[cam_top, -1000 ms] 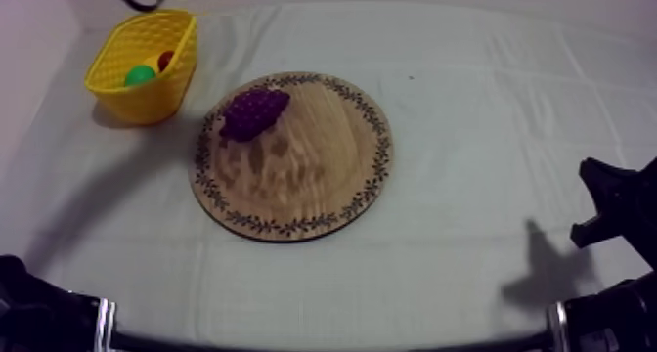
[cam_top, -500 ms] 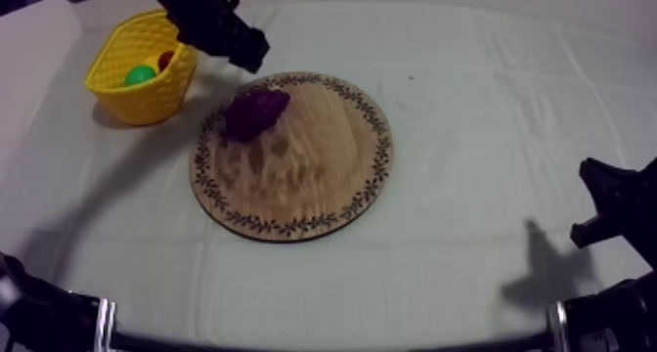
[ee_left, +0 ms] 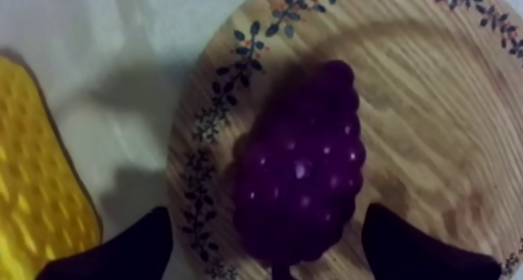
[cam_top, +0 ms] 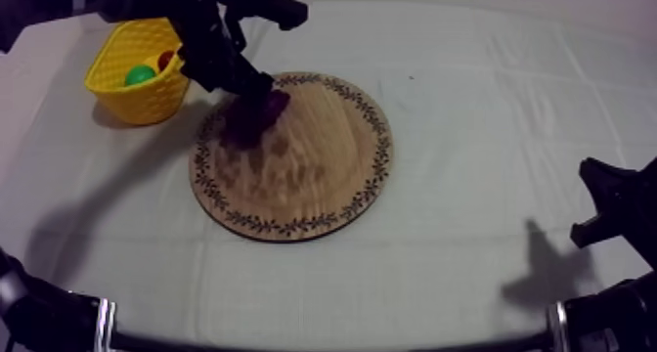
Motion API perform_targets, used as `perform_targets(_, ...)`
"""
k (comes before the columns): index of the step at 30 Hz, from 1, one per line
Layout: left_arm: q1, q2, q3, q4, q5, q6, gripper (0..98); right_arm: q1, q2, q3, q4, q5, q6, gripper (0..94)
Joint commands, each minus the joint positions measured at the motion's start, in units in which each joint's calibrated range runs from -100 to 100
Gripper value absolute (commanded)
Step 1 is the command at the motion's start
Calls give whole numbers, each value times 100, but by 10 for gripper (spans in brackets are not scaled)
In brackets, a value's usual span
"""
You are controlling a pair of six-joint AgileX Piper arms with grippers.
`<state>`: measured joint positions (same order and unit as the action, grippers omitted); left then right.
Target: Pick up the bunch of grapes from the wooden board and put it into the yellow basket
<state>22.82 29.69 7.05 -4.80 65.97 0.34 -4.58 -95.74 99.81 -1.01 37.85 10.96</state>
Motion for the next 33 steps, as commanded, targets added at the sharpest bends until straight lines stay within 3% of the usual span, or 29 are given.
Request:
perform_targets(1,-15,157,-75,70,-19,-55,889,-2,-1,-3,1,-3,1,4)
perform_targets(12,-79,781,-592,370,-139,-310,767,-2,-1,-3,1,-3,1,4)
perform_targets(26,-11,986,-773,392,184,-381,416,-2,-1,-3,1,-3,1,4)
perform_targets(33,-247,-57,-315,367,469,-435,361,-2,-1,-3,1,-3,1,4)
